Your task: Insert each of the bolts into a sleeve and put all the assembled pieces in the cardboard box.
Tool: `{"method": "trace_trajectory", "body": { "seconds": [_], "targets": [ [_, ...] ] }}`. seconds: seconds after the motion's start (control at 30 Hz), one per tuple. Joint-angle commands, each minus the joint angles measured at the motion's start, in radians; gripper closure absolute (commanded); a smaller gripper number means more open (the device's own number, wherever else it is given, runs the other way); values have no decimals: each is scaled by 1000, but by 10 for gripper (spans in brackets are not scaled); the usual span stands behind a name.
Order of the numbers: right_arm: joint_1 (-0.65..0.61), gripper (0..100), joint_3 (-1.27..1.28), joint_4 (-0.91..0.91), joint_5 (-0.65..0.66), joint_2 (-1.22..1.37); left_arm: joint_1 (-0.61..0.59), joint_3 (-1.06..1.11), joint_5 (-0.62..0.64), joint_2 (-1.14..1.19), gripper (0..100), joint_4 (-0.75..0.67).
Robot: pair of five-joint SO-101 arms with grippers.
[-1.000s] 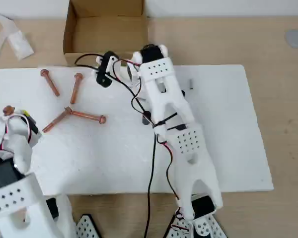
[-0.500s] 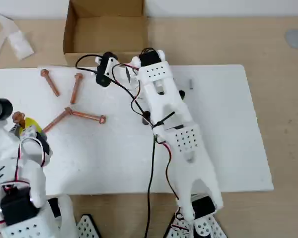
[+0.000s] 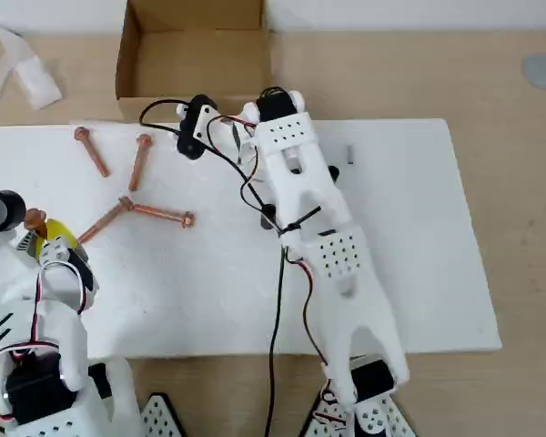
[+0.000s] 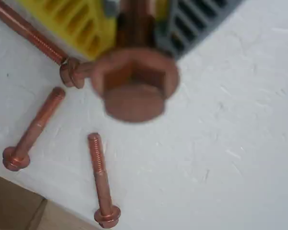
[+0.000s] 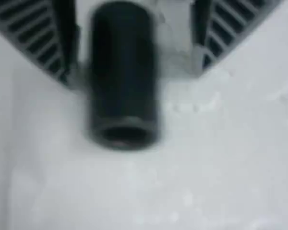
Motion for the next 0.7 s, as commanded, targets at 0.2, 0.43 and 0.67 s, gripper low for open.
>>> {"method": "trace_trajectory", "body": {
  "seconds": [0.2, 0.43, 0.67],
  "targets": [
    [-1, 931, 4, 103, 11, 5, 8, -15, -35, -8, 991, -15],
    [-12, 988, -1, 101, 9, 5, 6, -17, -35, -8, 991, -15],
    [-12, 988, -8, 95, 3, -1, 6, -17, -35, -10, 991, -15]
  ]
}}
